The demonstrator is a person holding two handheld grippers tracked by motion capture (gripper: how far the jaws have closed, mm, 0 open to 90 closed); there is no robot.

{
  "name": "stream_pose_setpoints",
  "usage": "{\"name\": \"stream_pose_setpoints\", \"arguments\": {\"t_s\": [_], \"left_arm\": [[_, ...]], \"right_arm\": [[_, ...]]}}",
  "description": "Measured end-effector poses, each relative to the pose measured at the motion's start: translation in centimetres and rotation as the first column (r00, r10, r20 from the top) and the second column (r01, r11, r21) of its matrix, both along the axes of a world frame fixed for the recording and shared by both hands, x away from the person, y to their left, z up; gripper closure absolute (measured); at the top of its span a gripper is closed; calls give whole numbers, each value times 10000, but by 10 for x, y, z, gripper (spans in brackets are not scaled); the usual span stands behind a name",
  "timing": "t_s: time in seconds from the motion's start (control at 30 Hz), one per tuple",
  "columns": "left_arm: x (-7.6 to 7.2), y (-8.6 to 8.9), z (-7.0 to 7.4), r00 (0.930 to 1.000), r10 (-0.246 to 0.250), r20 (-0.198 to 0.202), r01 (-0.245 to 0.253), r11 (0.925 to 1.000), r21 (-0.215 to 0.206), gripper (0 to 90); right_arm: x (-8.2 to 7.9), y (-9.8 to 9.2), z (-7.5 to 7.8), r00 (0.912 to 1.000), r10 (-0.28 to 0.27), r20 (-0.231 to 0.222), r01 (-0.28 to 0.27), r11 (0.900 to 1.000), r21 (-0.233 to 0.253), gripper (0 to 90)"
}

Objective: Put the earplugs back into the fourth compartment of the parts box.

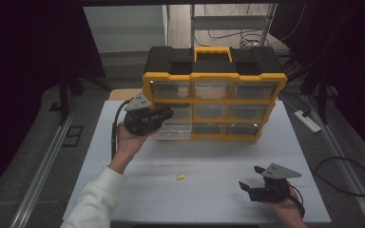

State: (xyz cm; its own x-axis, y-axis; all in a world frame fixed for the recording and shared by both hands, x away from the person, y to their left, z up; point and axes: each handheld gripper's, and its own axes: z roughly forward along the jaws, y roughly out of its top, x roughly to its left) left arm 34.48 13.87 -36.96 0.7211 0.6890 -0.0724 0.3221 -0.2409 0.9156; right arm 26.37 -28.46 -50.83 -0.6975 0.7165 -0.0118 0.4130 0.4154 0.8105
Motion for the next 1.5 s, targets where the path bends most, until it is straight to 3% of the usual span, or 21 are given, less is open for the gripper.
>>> {"name": "stream_pose_setpoints", "arguments": {"t_s": [0.1, 0.17, 0.23, 0.27, 0.53, 0.67, 0.8, 0.9, 1.07, 1.5], "left_arm": [[2, -1, -1, 9999, 140, -48, -140, 9999, -97, 738], [2, -2, 0, 9986, 527, 38, -527, 9986, -40, 552], [0, 0, 0, 9996, 248, -169, -253, 9992, -317, 368], [0, 0, 0, 9996, 248, -169, -253, 9992, -317, 321], [-25, 7, 2, 9995, 284, -132, -287, 9993, -232, 159], [-35, 13, 1, 9998, 95, -154, -100, 9995, -303, 159], [-50, 23, -4, 9999, 23, -117, -24, 10000, -21, 156], [-60, 29, -16, 9994, -59, -350, 62, 9999, 103, 154], [-64, 32, -26, 9992, 166, -366, -156, 9995, 277, 154], [-71, 42, -50, 9941, 156, -1072, -132, 9996, 229, 148]], "right_arm": [[0, 0, 0, 10000, -4, -5, 4, 10000, 1, 178], [0, 0, 0, 10000, -11, -10, 11, 10000, 4, 178], [-1, 0, 0, 10000, -30, -13, 30, 10000, 9, 178], [-1, 0, 0, 10000, -30, -13, 30, 10000, 9, 178], [-1, 1, 0, 10000, -35, 11, 35, 10000, 38, 177], [-1, 1, 1, 10000, -50, 54, 50, 10000, 16, 177], [-1, 1, 1, 10000, -72, 55, 72, 10000, 47, 176], [-1, 1, 1, 10000, -42, 74, 41, 10000, 82, 176], [0, 1, 1, 10000, -45, 76, 44, 9999, 94, 176], [0, 0, 0, 9999, -127, 45, 127, 9999, 50, 176]]}}
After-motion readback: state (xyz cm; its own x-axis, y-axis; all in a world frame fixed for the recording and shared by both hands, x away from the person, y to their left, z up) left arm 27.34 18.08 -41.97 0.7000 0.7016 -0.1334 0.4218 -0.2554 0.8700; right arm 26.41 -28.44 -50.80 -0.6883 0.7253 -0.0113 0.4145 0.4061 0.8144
